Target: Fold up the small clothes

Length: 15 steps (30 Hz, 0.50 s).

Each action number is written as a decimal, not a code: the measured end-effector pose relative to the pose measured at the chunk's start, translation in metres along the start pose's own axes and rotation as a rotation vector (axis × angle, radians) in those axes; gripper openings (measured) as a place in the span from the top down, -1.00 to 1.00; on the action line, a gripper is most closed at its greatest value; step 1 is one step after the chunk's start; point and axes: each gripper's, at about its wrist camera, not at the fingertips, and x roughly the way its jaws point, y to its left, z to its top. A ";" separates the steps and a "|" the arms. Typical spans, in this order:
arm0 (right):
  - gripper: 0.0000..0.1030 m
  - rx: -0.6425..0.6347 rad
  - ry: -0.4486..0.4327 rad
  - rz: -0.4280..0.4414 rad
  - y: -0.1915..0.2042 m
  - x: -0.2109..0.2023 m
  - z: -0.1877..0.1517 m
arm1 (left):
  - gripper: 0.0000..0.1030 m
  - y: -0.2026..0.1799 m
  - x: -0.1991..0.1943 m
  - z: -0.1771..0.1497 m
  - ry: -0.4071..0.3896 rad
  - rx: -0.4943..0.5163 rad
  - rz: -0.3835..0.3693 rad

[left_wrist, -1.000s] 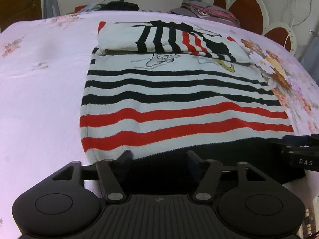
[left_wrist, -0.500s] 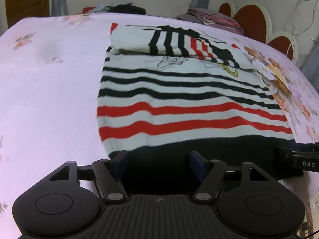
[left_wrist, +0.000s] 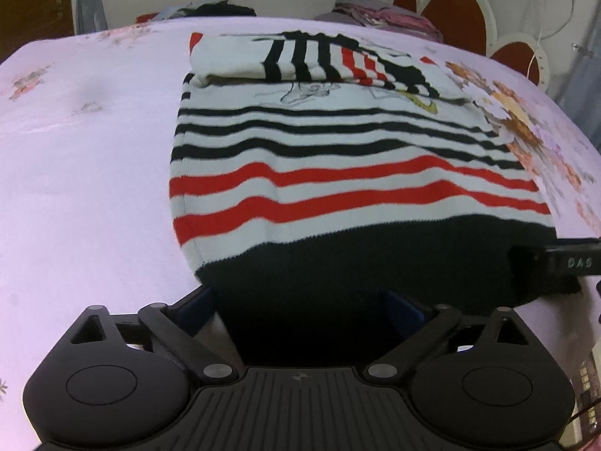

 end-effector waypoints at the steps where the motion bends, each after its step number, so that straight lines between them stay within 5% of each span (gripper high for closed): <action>1: -1.00 0.002 0.011 0.007 -0.001 0.001 0.001 | -0.88 0.003 0.000 -0.001 0.006 -0.010 -0.010; 11: -0.99 -0.010 -0.022 0.040 -0.006 -0.003 -0.003 | -0.87 0.040 -0.014 -0.014 -0.006 -0.173 -0.060; 13: -0.91 -0.001 -0.034 0.044 -0.008 -0.008 -0.003 | -0.79 0.039 -0.012 -0.012 0.008 -0.201 -0.100; 15: -0.56 0.006 -0.046 0.038 -0.014 -0.016 -0.002 | -0.47 0.034 -0.009 -0.009 0.030 -0.200 -0.129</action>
